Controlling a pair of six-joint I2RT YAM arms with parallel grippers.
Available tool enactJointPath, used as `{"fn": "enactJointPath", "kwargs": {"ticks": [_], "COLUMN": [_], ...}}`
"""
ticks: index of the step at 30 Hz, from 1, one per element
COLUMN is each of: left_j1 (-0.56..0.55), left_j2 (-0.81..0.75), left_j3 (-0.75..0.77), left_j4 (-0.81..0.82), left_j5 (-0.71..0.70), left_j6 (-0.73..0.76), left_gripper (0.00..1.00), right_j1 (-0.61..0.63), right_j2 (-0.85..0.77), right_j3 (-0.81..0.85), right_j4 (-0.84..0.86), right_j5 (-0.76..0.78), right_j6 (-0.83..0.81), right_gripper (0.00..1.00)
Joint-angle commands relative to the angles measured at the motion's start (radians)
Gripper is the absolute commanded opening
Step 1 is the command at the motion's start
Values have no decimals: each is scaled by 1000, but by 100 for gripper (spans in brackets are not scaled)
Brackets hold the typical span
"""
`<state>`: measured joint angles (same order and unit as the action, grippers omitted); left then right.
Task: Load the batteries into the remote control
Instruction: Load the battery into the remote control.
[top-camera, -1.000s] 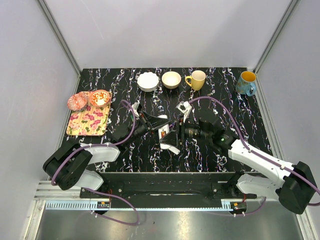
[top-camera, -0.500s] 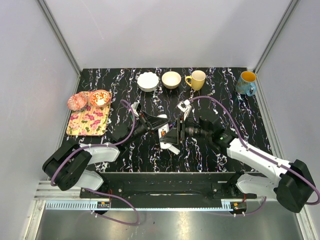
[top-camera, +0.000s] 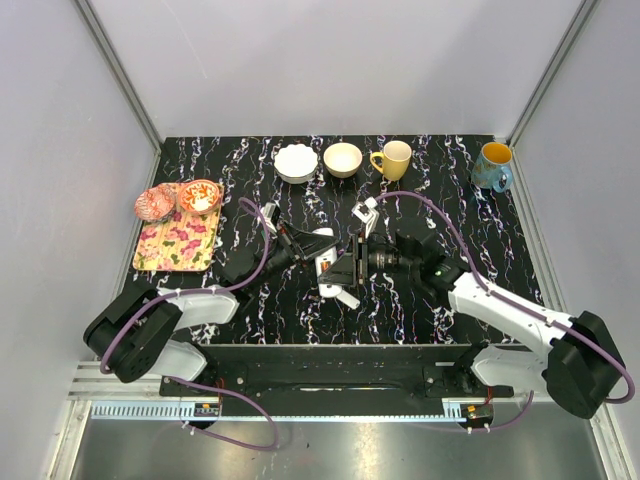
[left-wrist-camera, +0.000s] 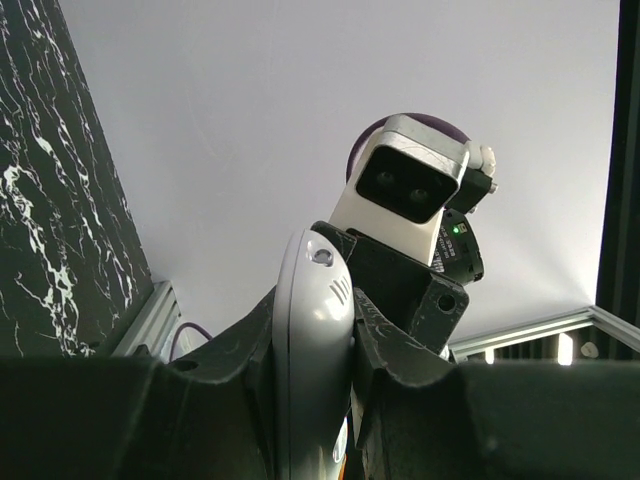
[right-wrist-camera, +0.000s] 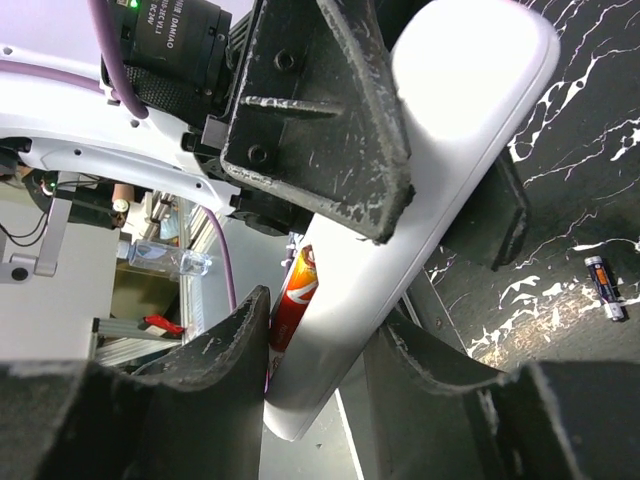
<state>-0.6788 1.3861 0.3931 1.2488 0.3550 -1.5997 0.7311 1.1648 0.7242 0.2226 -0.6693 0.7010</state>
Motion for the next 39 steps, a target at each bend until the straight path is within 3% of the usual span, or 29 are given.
{"fn": "enactJointPath", "kwargs": {"ticks": [1,8,10,14,22,26,30,39], "left_j1": [-27,-27,-25,-12,-10,-7,-2,8], "left_j2": [-58,-102,-108,-108,-91,-70,-41,11], "left_j3": [47,29,18,-5,-34,-34,-37,-57], "left_j4": [178,80,67,86,110,138,201,290], "left_j5": [41,41,39,56,65,78,102,160], "left_j6": [-14,99,116,112,106,100,70,37], "left_gripper": [0,1,8,16,16,32,40,42], "right_j1": [-10,-10,-10,-15,-15,-15,-15,-15], "right_j2": [55,58,53,47,55,67,81,87], "right_j3": [15,41,40,23,12,17,24,32], "right_j4": [28,-26,-26,1,21,29,32,24], "right_j5": [57,47,28,-24,-65,-88,-144,-196], "right_j6": [-17,6,12,38,66,78,92,97], "right_gripper": [0,0,0,0,0,0,0,0]}}
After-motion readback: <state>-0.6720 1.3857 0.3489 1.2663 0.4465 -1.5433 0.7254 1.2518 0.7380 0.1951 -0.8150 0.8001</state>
